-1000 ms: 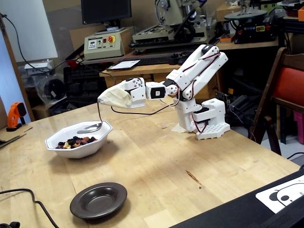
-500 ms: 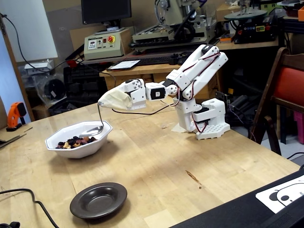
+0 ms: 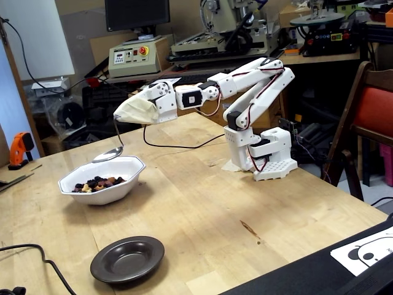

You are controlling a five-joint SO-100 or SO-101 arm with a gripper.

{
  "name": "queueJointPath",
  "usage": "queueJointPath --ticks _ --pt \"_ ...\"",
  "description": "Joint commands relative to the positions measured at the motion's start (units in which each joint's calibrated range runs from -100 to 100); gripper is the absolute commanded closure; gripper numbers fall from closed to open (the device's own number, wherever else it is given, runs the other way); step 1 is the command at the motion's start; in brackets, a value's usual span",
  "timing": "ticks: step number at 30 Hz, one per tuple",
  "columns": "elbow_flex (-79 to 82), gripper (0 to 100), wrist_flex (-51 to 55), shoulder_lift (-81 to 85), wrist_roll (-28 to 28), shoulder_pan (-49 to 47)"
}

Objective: Use spoon to transfer food from the white bowl to brown plate

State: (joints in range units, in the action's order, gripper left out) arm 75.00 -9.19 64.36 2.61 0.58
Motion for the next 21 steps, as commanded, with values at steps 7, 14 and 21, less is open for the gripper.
queueJointPath --ticks 7,14,21 --pt "-17.7 98 5.2 -4.7 0.0 0.5" --pt "-29.8 98 4.8 -16.9 0.0 0.7" --pt "-30.7 98 4.8 -21.3 0.0 5.6"
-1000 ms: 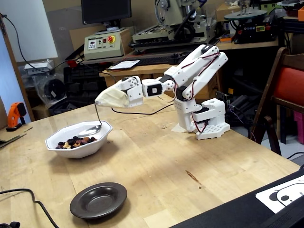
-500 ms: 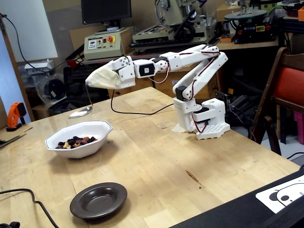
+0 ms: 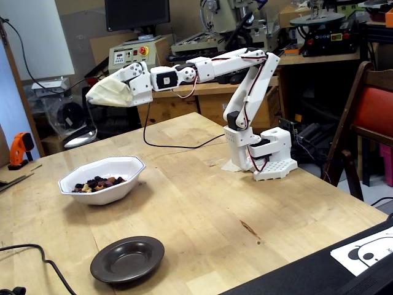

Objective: Use spoon to transfer food from the white bowl to brown plate

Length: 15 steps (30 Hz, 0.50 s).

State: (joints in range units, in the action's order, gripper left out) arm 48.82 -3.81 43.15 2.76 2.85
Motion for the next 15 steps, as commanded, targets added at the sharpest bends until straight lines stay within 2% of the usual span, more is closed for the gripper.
queueJointPath --ticks 1,15 --pt "-4.5 98 -0.6 -0.2 -0.1 4.5" --pt "0.8 98 -0.7 0.5 -0.1 15.4"
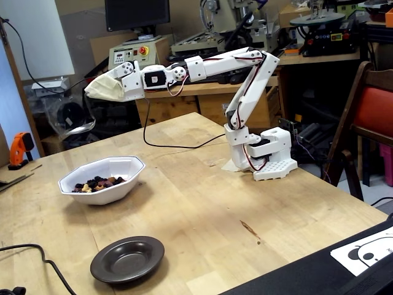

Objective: Use spoon to transfer food from the white bowl to brown plate

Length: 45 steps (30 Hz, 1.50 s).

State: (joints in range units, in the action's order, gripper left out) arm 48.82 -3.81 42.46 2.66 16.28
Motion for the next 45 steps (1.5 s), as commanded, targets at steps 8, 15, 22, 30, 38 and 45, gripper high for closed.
queueJointPath --ticks 8,15,22,30,38,45 --pt "9.5 98 -5.9 1.3 -1.2 4.8" --pt "15.0 98 -18.6 1.3 -6.8 5.4" --pt "23.8 98 -24.8 1.2 -9.8 5.4" --pt "31.7 98 -29.1 1.3 -15.1 5.3" --pt "33.2 98 -30.9 1.2 -24.7 4.8" --pt "33.3 97 -31.1 0.4 -27.8 4.7"
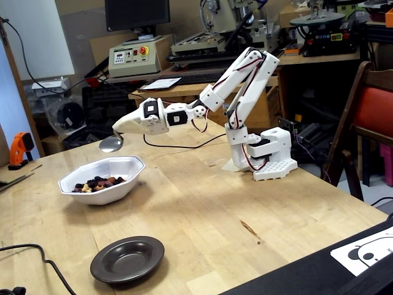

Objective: Use spoon to transfer food from the white bowl to brown plate

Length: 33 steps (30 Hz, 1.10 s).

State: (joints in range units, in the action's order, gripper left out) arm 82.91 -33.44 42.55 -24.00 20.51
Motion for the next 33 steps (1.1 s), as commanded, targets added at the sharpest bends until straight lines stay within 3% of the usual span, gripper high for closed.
queueJointPath --ticks 1,14,33 --pt "-0.8 97 -1.5 0.3 -1.2 0.5" --pt "-0.7 97 -1.8 0.0 -1.5 -7.1" --pt "-0.9 97 -2.0 -9.7 -1.5 -7.0"
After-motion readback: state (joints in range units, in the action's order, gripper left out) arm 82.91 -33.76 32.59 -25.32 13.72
